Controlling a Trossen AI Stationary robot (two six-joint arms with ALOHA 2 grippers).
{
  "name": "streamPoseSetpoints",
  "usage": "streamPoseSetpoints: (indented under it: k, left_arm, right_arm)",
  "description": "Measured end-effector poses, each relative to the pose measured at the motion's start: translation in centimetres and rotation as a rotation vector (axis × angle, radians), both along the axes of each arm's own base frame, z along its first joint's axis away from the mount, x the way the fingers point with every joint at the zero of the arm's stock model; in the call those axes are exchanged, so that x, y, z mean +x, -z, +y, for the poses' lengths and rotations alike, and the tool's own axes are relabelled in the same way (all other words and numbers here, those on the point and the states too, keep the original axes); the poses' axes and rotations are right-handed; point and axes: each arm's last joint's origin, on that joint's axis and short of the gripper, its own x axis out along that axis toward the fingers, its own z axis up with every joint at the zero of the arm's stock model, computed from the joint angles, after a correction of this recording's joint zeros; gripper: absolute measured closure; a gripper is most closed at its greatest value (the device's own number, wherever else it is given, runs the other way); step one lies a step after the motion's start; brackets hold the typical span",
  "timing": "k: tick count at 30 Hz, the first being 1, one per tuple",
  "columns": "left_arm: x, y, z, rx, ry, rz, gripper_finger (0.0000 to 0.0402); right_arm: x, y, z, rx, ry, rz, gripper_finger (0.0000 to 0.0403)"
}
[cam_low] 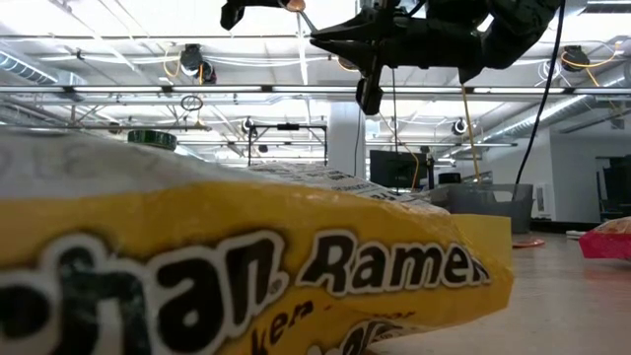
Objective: Pick & Place Food Item
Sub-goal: Put the left blue spoon into the white bin
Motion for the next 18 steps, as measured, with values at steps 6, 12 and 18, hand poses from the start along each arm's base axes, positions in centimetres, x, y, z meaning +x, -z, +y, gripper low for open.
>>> streamPoseSetpoints:
  k: [6,12,18]
  left_arm:
    - [-0.01,-0.25,0.39,-0.002,-0.021,-0.029,0.0232]
    - [-0.36,-0.39,0.81,-0.004,-0.041,-0.033,0.0183]
    - [-0.54,-0.73,0.85,-0.005,-0.048,-0.059,0.0161]
  right_arm:
    - [-0.02,-0.27,-0.01,-0.003,0.001,-0.028,0.0402]
    - [-0.04,-0.5,-0.04,0.004,0.012,-0.047,0.0402]
    - [-0.13,-0.72,-0.22,0.002,0.031,-0.057,0.0402]
